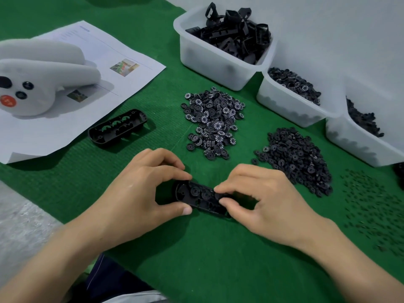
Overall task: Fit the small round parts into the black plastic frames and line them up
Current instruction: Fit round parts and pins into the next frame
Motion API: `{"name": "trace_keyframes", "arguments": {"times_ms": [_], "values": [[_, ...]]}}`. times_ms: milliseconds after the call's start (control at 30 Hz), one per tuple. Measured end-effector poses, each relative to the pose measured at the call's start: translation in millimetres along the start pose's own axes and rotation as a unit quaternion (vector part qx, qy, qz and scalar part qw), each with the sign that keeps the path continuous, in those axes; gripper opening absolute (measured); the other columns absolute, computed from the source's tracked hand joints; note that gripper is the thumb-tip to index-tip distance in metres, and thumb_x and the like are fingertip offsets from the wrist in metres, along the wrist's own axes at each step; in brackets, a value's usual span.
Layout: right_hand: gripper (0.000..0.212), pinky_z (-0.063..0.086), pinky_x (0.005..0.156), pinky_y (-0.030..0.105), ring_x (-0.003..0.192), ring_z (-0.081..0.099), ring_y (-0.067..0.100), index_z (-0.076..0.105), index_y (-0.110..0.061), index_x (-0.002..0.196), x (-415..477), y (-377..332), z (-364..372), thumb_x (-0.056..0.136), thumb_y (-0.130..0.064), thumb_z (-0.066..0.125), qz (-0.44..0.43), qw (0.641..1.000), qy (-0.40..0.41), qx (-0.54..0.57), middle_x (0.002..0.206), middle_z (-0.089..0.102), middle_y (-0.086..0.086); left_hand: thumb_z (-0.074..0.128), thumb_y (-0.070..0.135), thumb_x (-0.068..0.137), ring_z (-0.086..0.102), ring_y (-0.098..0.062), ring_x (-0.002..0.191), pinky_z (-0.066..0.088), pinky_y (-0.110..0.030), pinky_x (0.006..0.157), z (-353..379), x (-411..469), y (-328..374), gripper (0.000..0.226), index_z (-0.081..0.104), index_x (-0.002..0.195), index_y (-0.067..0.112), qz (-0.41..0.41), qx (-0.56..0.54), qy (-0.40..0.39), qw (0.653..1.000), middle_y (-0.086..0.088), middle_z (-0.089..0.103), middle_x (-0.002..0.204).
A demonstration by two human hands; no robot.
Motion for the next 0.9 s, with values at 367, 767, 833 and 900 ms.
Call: {"name": "trace_keyframes", "arguments": {"times_ms": [367,767,833,900], "values": [[0.010,0.047,0.045,0.030,0.054,0.054,0.015,0.075,-0.017,0.084,-3,-12,1,0.081,-0.022,0.067,-0.057,0.996,0.001,-0.069,0.071,0.061,-0.003,0.055,0.066,0.058,0.043,0.000,0.104,0.026,-0.003,0.089,0,0,2,0.056,0.066,0.103,0.034,0.002,0.004,0.003,1.000,0.023,0.049,0.107],[0.009,0.045,0.046,0.026,0.051,0.049,0.011,0.075,-0.017,0.087,-5,-7,7,0.079,-0.019,0.072,-0.033,0.997,-0.030,-0.057,0.074,0.063,-0.003,0.055,0.066,0.058,0.042,0.002,0.105,0.029,-0.006,0.088,1,1,0,0.056,0.064,0.104,0.036,-0.004,0.009,0.002,1.000,0.023,0.048,0.108],[0.020,0.051,0.055,0.031,0.059,0.059,0.012,0.073,-0.019,0.096,-3,5,2,0.077,-0.017,0.073,0.016,0.999,-0.025,0.012,0.077,0.066,-0.006,0.055,0.066,0.058,0.043,0.000,0.105,0.030,-0.009,0.088,1,1,0,0.056,0.064,0.104,0.036,-0.003,0.012,0.002,1.000,0.023,0.049,0.107],[0.020,0.051,0.060,0.027,0.064,0.061,0.008,0.072,-0.020,0.095,-3,14,-4,0.076,-0.014,0.070,0.048,0.996,-0.010,0.072,0.076,0.068,-0.009,0.055,0.066,0.058,0.043,-0.001,0.105,0.031,-0.012,0.087,0,0,1,0.056,0.064,0.104,0.036,-0.003,0.013,0.003,1.000,0.022,0.049,0.107]]}}
Point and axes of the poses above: each hand's wrist, its own x-axis towards the middle knuckle, its own z-axis out of the palm, y = z × x, the point moved 10 cm from there along x, towards the middle knuckle
